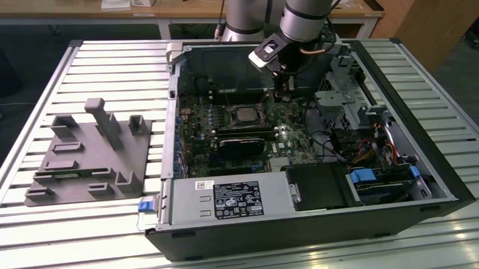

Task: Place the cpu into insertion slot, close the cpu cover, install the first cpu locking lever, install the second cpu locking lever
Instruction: 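Close the cpu cover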

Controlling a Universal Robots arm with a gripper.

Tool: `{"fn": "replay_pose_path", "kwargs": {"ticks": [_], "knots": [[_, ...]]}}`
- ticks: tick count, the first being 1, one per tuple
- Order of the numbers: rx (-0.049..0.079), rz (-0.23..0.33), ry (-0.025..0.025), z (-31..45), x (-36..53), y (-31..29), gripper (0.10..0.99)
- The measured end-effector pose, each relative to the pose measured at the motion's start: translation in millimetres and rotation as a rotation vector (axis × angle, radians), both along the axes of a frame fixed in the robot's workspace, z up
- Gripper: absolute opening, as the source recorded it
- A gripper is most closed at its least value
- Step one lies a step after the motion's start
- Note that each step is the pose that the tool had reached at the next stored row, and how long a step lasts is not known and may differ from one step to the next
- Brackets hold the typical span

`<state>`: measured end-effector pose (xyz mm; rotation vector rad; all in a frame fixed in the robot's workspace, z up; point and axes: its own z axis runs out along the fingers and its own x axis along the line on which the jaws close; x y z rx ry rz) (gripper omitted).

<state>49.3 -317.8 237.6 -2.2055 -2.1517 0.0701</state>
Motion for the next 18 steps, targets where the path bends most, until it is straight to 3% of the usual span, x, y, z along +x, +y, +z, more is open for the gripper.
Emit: {"fn": "replay_pose_path", "kwargs": {"ticks": [18], "knots": [[0.0, 0.0, -0.0041, 0.0, -33.4, 0.0, 0.106]]}}
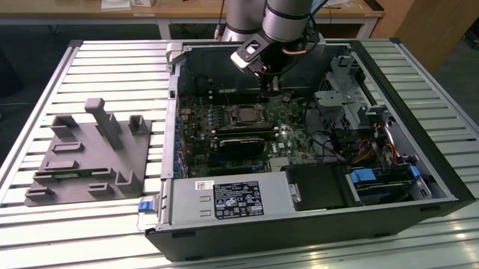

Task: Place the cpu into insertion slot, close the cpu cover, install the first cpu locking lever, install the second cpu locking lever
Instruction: 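Close the cpu cover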

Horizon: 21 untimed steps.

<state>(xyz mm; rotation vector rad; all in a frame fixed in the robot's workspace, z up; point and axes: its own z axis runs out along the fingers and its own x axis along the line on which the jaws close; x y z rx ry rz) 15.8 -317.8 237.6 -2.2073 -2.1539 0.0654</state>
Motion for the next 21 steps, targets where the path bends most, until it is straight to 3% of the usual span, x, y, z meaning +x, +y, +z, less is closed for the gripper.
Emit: {"fn": "replay_pose_path", "kwargs": {"ticks": [5, 6, 7, 21], "knots": [[0.0, 0.0, -0.0034, -0.4, -7.7, 0.0, 0.106], [0.001, 0.003, -0.0165, -2.5, -11.4, -0.3, 0.106], [0.002, 0.005, -0.0224, -3.5, -12.8, -0.4, 0.106], [0.006, 0.021, -0.0739, -13.5, -27.8, -2.4, 0.106]]}}
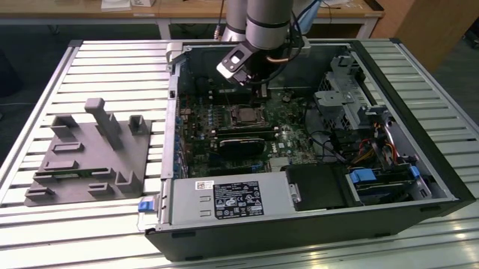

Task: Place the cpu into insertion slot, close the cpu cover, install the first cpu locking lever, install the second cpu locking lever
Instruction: 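Close the cpu cover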

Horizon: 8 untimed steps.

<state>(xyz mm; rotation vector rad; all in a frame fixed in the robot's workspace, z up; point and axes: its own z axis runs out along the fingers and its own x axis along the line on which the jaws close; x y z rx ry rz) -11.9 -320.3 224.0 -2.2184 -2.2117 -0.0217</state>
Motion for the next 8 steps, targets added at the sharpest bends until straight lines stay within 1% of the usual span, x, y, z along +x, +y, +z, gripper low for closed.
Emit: {"fn": "replay_pose_path", "kwargs": {"ticks": [3, 6, 8], "knots": [[0.001, 0.002, -0.0112, -2.1, -4.9, -0.4, 0.106], [0.001, 0.002, -0.0174, -3.0, -14.0, -0.6, 0.106], [0.002, 0.002, -0.0199, -3.5, -19.1, -0.5, 0.106]]}}
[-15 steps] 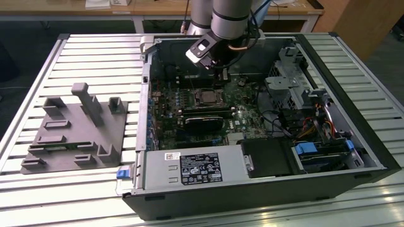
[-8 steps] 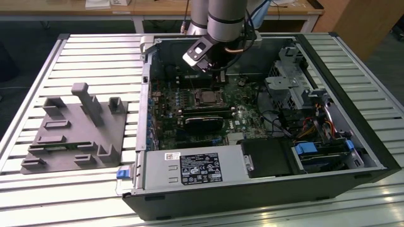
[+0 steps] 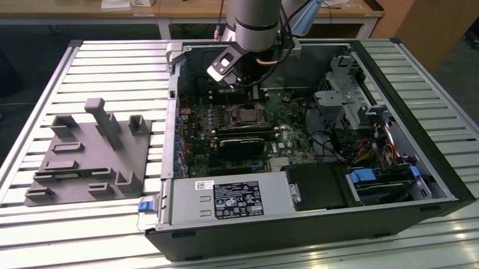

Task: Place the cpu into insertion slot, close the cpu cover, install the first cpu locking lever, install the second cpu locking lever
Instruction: 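Close the cpu cover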

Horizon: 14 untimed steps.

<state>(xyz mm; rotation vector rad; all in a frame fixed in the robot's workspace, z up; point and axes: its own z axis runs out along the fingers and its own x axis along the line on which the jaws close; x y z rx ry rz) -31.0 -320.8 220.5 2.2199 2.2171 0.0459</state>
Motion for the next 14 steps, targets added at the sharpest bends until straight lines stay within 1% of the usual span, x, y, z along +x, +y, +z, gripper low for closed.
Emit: {"fn": "replay_pose_path", "kwargs": {"ticks": [3, 10, 12, 14], "knots": [[0.0, 0.0, -0.0004, -0.1, -3.9, -0.1, 0.106], [0.0, 0.002, -0.0005, -0.1, -4.4, -0.1, 0.106], [0.0, 0.021, -0.0005, -0.1, -4.4, -0.1, 0.106], [0.0, 0.053, -0.0005, -0.1, -4.4, -0.1, 0.106]]}}
